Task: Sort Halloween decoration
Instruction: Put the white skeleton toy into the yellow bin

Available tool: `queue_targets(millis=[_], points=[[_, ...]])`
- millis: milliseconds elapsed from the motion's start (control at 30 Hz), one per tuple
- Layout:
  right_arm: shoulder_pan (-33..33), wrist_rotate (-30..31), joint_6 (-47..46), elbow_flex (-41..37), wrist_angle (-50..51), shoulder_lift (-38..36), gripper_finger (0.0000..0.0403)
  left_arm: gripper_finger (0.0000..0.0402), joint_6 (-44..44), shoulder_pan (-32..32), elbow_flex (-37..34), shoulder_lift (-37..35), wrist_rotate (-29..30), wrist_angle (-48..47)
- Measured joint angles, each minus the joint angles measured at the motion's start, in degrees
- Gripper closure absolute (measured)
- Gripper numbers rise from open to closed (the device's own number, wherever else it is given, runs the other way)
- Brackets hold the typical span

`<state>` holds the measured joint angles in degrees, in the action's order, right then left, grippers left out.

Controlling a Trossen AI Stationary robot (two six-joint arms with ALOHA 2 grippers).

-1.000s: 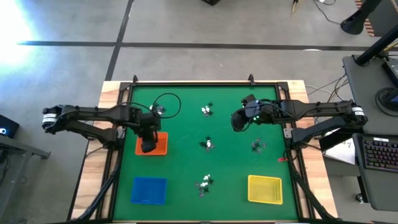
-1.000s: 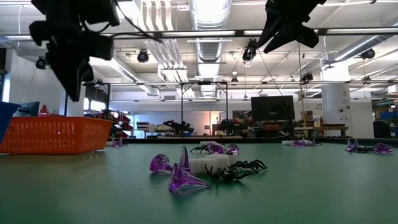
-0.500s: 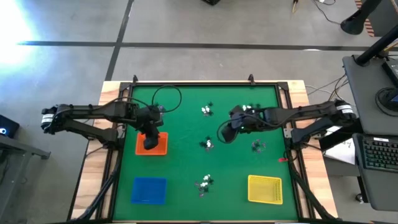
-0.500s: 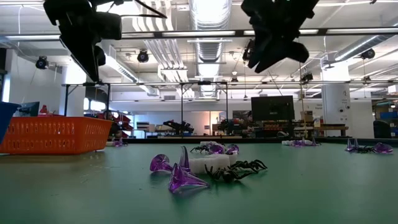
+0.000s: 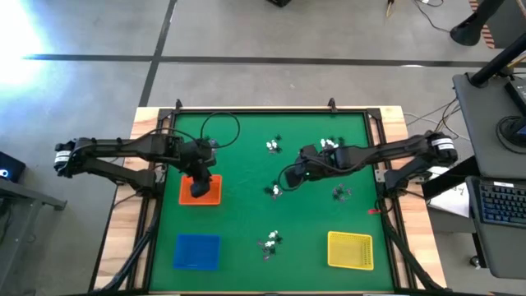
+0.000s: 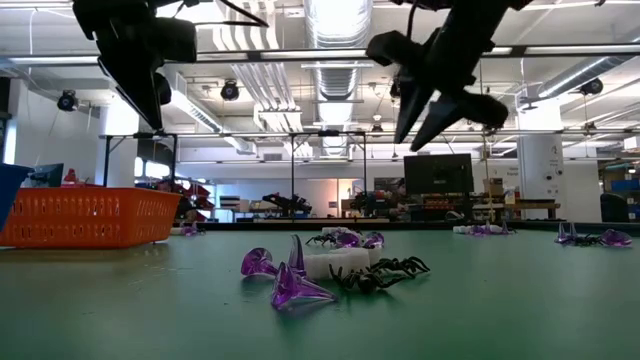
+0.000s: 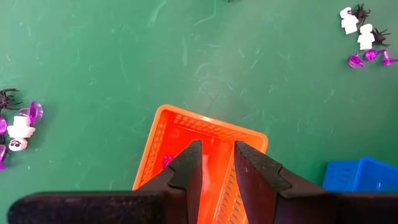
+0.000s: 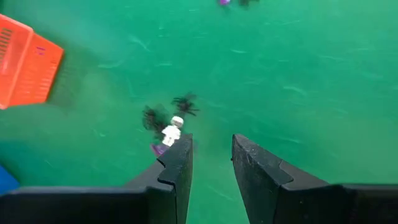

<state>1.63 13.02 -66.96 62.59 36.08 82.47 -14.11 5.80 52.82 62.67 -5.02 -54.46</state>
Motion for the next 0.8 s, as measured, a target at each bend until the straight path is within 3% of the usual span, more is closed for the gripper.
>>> queue_targets(millis=[300,800], points=[[0.2,-2.7,0.0,0.0,-12.1,7.5,0.0298,0.0326,1.4,0.0,0.0,-0.2,0.0,0.5],[1.6,-4.4,0.3,0.0,-16.9,13.7,0.0298,0.0326,2.1,0.0,0.0,-2.1,0.1,2.1]])
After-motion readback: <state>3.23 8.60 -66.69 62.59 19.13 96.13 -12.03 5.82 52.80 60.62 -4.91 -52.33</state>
